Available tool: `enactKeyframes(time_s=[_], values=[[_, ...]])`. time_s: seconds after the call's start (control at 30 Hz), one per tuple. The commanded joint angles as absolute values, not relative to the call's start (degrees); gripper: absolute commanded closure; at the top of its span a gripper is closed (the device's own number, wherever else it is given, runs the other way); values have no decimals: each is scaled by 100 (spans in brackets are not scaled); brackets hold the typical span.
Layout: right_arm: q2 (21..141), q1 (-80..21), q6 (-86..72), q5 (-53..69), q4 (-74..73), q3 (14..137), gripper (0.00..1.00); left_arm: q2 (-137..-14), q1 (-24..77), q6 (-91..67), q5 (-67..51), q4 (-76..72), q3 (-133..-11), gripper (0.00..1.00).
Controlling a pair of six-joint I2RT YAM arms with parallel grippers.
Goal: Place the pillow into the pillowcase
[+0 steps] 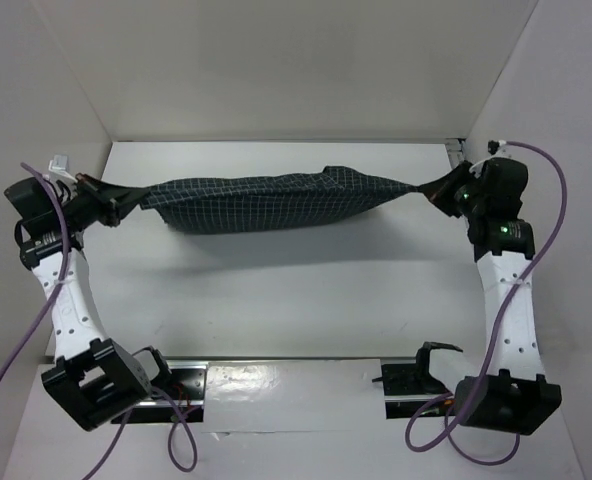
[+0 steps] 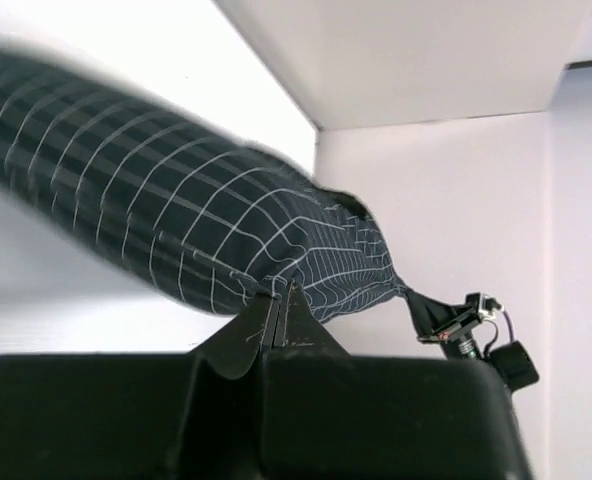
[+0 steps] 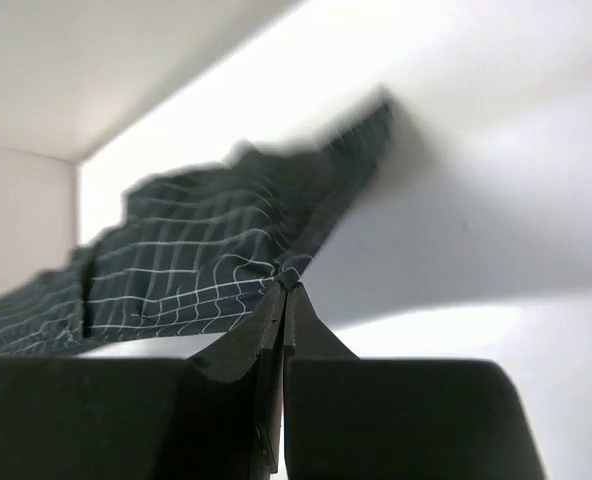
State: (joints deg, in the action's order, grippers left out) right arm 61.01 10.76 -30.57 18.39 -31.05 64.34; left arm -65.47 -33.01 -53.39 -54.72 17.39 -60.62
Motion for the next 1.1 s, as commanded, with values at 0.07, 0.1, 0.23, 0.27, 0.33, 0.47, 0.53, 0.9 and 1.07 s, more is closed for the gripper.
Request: enactKeyframes(time_s=[0.07,0.1,0.23,0.27,0.33,0.47,0.53,0.9,1.07], values=[[5704,1468,-2909,572,-3304,7845,100,-6048,-3814,-5897,-4904,1353,-7151,100],[5652,1468,-2909,510,-3357,8005,100,-5916,-3814,-5897,-4756,1571,-7328,100],[5599,1415,-2787,282,-3612,8726,100,-5801,-3814,-5644,-4395,2431,-8304,100],[5599,1354,-2786,281,-3612,8823,100,-5862,-3814,-5573,-4334,2617,-8636,100],[5677,1354,-2786,220,-3604,8974,100,-5923,-3814,-5415,-4184,2751,-8763,100],[6037,1354,-2873,623,-3043,8588,100,-6283,-3622,-5344,-4263,2559,-8395,100],[6397,1354,-3058,1036,-2393,8018,100,-6485,-3113,-5133,-3764,2286,-7886,100],[8799,-149,-2742,-456,-1706,8237,4,-9027,-1513,-4034,-2049,2585,-8393,18],[8534,-351,-2743,-527,-1870,7752,0,-8614,-1064,-3692,-2099,2662,-8333,16]])
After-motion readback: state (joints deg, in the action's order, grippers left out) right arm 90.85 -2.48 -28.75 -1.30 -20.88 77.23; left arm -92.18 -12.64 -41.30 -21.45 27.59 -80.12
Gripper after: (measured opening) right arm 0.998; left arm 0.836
